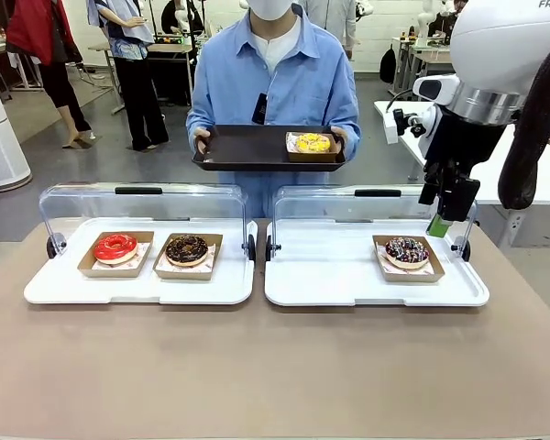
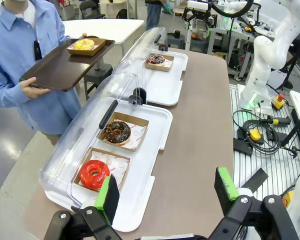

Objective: Provide the desired donut to the person.
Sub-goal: Pick up and lift the Paper togo box containing the Donut pointed at by the person.

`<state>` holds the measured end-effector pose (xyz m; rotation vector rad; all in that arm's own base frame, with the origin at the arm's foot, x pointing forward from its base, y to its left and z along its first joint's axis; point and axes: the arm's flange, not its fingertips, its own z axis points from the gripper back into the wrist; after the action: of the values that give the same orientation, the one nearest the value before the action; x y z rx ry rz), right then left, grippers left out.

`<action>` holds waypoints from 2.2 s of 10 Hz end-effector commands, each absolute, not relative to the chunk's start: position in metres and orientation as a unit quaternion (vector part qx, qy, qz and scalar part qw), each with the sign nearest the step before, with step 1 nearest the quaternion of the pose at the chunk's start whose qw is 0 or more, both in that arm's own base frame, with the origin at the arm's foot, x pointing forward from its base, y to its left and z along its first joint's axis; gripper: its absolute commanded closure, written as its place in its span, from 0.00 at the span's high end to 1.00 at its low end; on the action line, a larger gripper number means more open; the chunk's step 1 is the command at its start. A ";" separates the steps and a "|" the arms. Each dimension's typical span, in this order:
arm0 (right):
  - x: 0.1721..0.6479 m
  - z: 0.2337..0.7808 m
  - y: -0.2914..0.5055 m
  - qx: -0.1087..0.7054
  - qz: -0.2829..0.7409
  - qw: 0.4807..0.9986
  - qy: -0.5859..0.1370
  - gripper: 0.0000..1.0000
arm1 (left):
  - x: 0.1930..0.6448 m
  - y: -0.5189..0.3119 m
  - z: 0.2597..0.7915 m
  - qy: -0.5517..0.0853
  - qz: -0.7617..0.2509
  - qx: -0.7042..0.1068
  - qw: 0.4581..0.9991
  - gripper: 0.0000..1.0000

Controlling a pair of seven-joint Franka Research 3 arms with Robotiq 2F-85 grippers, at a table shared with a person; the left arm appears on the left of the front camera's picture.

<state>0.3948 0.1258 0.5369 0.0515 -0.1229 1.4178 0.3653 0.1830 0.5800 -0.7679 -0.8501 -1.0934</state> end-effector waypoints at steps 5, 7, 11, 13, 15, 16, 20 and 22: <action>0.392 0.535 0.125 0.027 0.652 0.756 -0.056 1.00 | 0.364 0.184 0.581 -0.384 -0.494 -0.346 0.699 1.00; 0.404 0.547 0.094 0.085 0.697 0.709 -0.072 1.00 | 0.364 0.184 0.581 -0.384 -0.494 -0.346 0.699 1.00; 0.441 0.554 -0.080 0.279 0.647 0.659 -0.265 1.00 | 0.364 0.184 0.581 -0.384 -0.494 -0.346 0.699 1.00; 0.436 0.540 -0.143 0.333 0.588 0.650 -0.348 1.00 | 0.364 0.184 0.581 -0.384 -0.494 -0.346 0.699 1.00; 0.413 0.519 -0.170 0.332 0.551 0.659 -0.390 1.00 | 0.364 0.184 0.581 -0.384 -0.494 -0.346 0.699 1.00; 0.399 0.504 -0.181 0.351 0.542 0.660 -0.383 1.00 | 0.364 0.184 0.581 -0.384 -0.494 -0.346 0.699 1.00; 0.375 0.490 -0.203 0.373 0.519 0.657 -0.400 1.00 | 0.364 0.184 0.581 -0.384 -0.494 -0.346 0.699 1.00; 0.379 0.507 -0.194 0.393 0.534 0.624 -0.414 1.00 | 0.364 0.184 0.581 -0.384 -0.494 -0.346 0.699 1.00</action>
<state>0.3734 -0.2024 0.4963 0.8728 -0.9027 1.1924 0.3653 0.1831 0.5800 -0.7678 -0.8501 -1.0932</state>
